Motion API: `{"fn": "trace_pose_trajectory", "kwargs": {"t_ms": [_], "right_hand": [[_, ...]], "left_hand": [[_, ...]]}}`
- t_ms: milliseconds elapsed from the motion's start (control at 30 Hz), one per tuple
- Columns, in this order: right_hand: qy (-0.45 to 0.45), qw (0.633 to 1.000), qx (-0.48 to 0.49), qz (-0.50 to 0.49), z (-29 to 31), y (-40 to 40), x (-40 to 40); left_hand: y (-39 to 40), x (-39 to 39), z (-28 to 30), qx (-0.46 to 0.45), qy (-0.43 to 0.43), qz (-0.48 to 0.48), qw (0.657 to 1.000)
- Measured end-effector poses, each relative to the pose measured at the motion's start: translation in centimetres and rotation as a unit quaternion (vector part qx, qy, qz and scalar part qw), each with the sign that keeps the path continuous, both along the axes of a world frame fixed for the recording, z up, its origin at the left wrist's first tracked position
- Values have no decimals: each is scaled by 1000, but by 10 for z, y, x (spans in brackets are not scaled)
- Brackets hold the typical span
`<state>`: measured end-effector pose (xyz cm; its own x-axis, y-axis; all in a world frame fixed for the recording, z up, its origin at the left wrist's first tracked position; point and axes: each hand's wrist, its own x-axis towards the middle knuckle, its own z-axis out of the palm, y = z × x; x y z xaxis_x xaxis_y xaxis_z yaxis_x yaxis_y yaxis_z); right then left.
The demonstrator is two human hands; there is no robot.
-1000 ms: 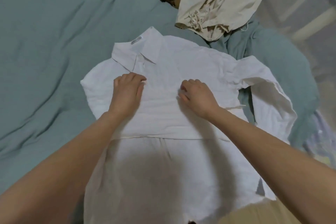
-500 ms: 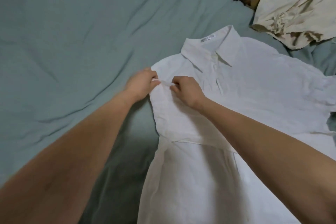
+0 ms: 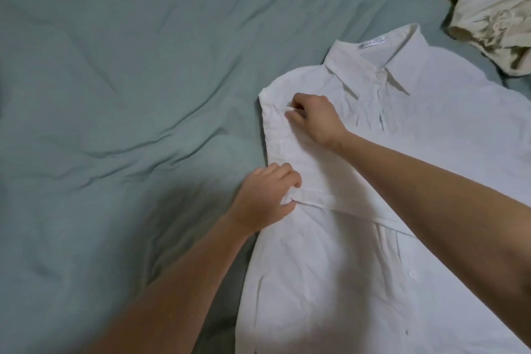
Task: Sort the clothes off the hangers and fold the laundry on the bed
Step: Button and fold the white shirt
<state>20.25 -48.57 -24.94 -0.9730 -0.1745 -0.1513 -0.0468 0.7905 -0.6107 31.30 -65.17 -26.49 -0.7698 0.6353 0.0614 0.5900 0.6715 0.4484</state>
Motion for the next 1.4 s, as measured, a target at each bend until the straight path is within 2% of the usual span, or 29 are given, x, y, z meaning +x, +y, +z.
{"fn": "trace_pose_trajectory", "kwargs": {"t_ms": [100,233,333,400,433,500,567,633,700,800,867,933,1033,1167,1233,1300,1367,1400], "right_hand": [[13,1000,-25,-5,-7,-11,1],[43,999,10,-20,-10,-19,4],[167,982,87,18,-6,-13,31],[211,967,116,82,-9,-11,65],[207,963,134,112,-12,-9,83],[154,960,190,138,-20,1,115],[92,958,253,102,-29,27,136],[46,954,294,44,-32,59,152],[35,952,304,3,-25,80,162],[71,960,269,-26,-7,83,160],[80,962,255,-54,0,86,160],[33,962,257,-81,-5,102,176],[-53,949,284,-125,-16,147,218],[-163,928,303,-140,-1,192,247],[-130,942,275,-142,12,204,247],[-71,959,196,-194,28,222,244],[11,951,131,-279,44,255,243],[59,937,128,-319,50,276,245]], "left_hand": [[-9,-6,-8,-31,-3,-40,999],[-40,-5,-9,-52,-97,-57,992],[-46,-17,-8,13,-89,96,991],[-38,-27,-14,42,-46,149,987],[-30,-32,-17,21,-26,147,989],[-12,-36,-29,-95,-4,82,992],[3,-38,-39,-197,-47,50,978],[13,-43,-44,-248,-104,70,961],[25,-47,-38,-282,-116,97,947],[47,-43,-21,-243,-55,128,960],[60,-28,-15,-189,-31,77,979],[68,-15,-16,-200,-70,18,977],[82,-15,-16,-246,-118,41,961],[120,-15,5,-241,-99,50,964],[148,-12,18,-219,-89,38,971],[180,-12,30,-193,-99,33,976],[213,-13,43,-166,-75,43,982],[230,-13,50,-141,-56,54,987]]}}
